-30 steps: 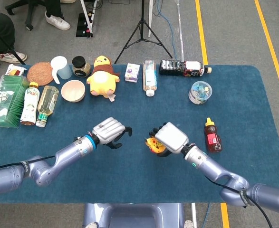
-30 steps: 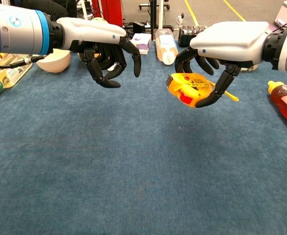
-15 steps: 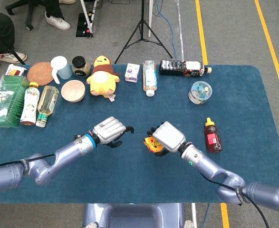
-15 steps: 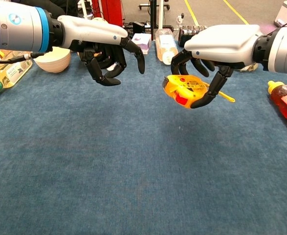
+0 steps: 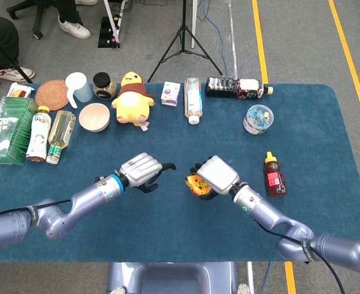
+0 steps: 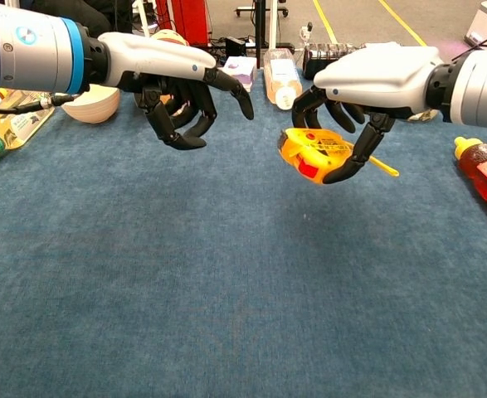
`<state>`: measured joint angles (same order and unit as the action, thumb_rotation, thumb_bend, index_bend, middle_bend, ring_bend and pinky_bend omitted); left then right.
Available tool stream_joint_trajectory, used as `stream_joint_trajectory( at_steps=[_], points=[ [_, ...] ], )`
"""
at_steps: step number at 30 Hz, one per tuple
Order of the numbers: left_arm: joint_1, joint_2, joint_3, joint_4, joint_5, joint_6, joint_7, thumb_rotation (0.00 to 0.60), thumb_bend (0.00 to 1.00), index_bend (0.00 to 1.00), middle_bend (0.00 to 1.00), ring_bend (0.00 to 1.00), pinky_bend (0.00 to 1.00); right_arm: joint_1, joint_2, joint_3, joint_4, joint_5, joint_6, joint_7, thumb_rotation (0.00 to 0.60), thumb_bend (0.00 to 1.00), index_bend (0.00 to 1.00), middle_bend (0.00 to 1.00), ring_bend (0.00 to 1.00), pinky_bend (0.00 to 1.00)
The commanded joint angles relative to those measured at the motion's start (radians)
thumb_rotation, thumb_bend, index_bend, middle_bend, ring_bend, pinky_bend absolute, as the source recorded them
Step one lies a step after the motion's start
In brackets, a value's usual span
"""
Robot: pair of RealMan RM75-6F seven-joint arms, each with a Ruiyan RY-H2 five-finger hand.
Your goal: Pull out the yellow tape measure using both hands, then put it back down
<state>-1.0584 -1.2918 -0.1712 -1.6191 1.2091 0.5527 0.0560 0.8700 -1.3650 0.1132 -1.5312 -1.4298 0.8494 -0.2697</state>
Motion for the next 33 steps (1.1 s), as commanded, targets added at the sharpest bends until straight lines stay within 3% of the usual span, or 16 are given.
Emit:
stream_joint_trajectory(
  at_steps=[1, 6, 11, 33],
  points=[
    [-0.004, 0.004, 0.009, 0.002, -0.008, 0.015, 0.031, 0.6, 0.41, 0.16, 0.41, 0.33, 0.51, -0.001, 0.0, -0.001, 0.0, 0.002, 0.0, -0.001, 0.416, 0.22, 0.59, 0.62, 0.59, 0.55],
    [-0.009, 0.004, 0.021, -0.007, -0.04, 0.035, 0.08, 0.6, 0.41, 0.17, 0.11, 0.03, 0.24, -0.001, -0.003, -0.002, 0.0, 0.006, 0.0, -0.004, 0.416, 0.22, 0.59, 0.62, 0.59, 0.54],
    [-0.007, -0.015, 0.016, -0.008, -0.075, 0.05, 0.065, 0.6, 0.41, 0.25, 0.0, 0.0, 0.08, 0.0, -0.005, 0.001, -0.007, 0.02, -0.004, -0.005, 0.414, 0.22, 0.59, 0.62, 0.59, 0.54],
    [0.005, -0.081, -0.001, 0.016, -0.013, 0.079, -0.043, 0.6, 0.41, 0.29, 0.0, 0.0, 0.06, 0.013, -0.02, 0.018, -0.022, 0.047, -0.006, -0.008, 0.414, 0.22, 0.59, 0.62, 0.58, 0.53]
  ],
)
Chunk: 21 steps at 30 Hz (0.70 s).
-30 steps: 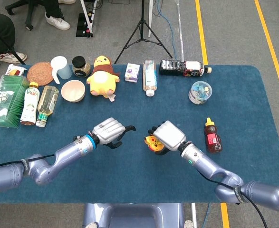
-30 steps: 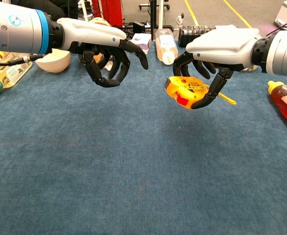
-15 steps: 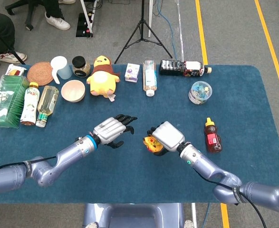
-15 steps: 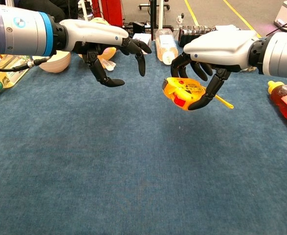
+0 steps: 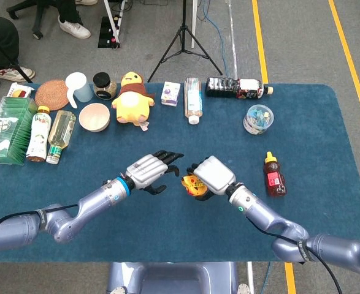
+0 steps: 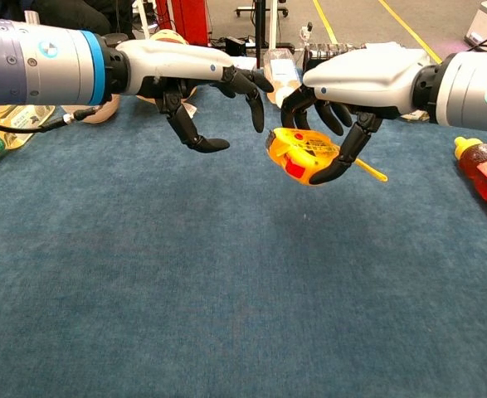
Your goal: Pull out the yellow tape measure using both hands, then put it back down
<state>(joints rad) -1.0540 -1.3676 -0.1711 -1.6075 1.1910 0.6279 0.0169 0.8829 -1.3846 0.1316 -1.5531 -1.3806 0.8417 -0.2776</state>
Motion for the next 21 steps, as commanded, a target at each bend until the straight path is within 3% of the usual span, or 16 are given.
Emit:
stream_joint_trajectory(
  at_steps=[1, 21],
  points=[
    [0.002, -0.009, -0.001, 0.009, 0.009, 0.009, -0.006, 0.6, 0.41, 0.29, 0.0, 0.0, 0.06, 0.0, -0.002, -0.002, -0.001, -0.005, 0.004, 0.002, 0.415, 0.22, 0.59, 0.62, 0.58, 0.53],
    [0.011, -0.047, -0.008, 0.047, 0.045, 0.018, -0.096, 0.6, 0.4, 0.3, 0.0, 0.0, 0.06, 0.01, -0.016, -0.008, 0.0, -0.038, 0.013, 0.004, 0.416, 0.22, 0.59, 0.62, 0.58, 0.53]
  ],
)
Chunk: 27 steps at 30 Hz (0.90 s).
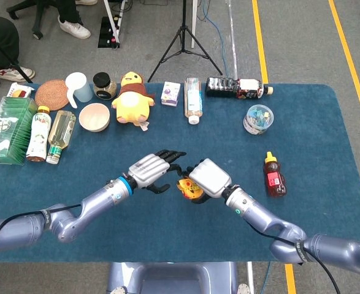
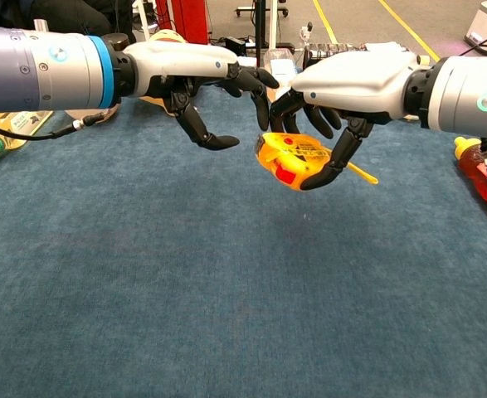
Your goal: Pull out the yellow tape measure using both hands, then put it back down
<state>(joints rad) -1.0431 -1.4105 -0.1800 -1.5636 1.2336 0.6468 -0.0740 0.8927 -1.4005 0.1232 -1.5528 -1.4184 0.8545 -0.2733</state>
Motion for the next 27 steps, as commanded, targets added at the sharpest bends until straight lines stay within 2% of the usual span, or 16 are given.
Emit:
stream_joint_trajectory(
  at_steps=[1, 27],
  points=[
    [0.001, -0.005, 0.001, 0.004, 0.003, -0.001, -0.009, 0.6, 0.41, 0.3, 0.0, 0.0, 0.06, 0.0, 0.0, 0.001, -0.001, 0.002, 0.001, 0.0, 0.417, 0.22, 0.59, 0.62, 0.58, 0.53],
    [0.012, -0.03, 0.007, 0.041, 0.012, -0.001, -0.056, 0.6, 0.4, 0.34, 0.0, 0.0, 0.06, 0.005, -0.01, 0.0, 0.01, 0.011, -0.006, 0.011, 0.414, 0.22, 0.59, 0.62, 0.58, 0.52]
  ],
)
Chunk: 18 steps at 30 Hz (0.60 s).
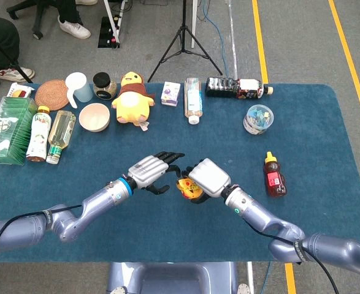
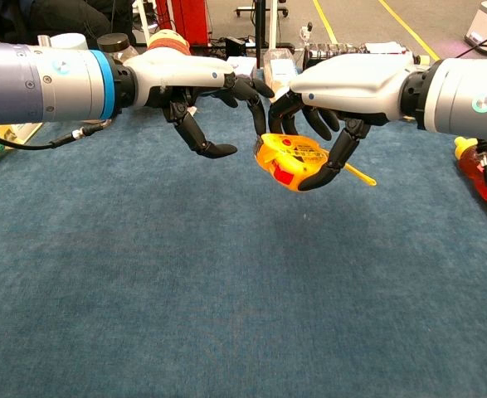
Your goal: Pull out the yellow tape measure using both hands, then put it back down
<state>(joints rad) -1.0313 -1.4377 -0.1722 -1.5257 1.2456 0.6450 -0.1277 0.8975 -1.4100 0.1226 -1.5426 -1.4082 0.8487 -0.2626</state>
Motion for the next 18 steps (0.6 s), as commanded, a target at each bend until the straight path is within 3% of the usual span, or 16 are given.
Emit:
stream_joint_trajectory(
  at_steps=[1, 14, 18],
  points=[
    [0.001, -0.004, -0.001, 0.004, 0.0, 0.0, -0.005, 0.6, 0.4, 0.34, 0.0, 0.0, 0.06, 0.001, -0.001, 0.001, -0.001, 0.001, 0.0, 0.0, 0.415, 0.22, 0.59, 0.62, 0.58, 0.52],
    [-0.001, -0.016, -0.004, 0.007, 0.008, -0.001, -0.019, 0.6, 0.39, 0.34, 0.0, 0.0, 0.06, 0.005, -0.002, 0.004, -0.002, 0.012, -0.004, -0.005, 0.417, 0.22, 0.59, 0.62, 0.58, 0.52],
    [-0.001, -0.019, -0.005, 0.006, 0.009, -0.001, -0.023, 0.6, 0.39, 0.39, 0.0, 0.0, 0.06, 0.005, -0.002, 0.004, -0.001, 0.014, -0.003, -0.007, 0.412, 0.22, 0.59, 0.62, 0.58, 0.53]
  ],
)
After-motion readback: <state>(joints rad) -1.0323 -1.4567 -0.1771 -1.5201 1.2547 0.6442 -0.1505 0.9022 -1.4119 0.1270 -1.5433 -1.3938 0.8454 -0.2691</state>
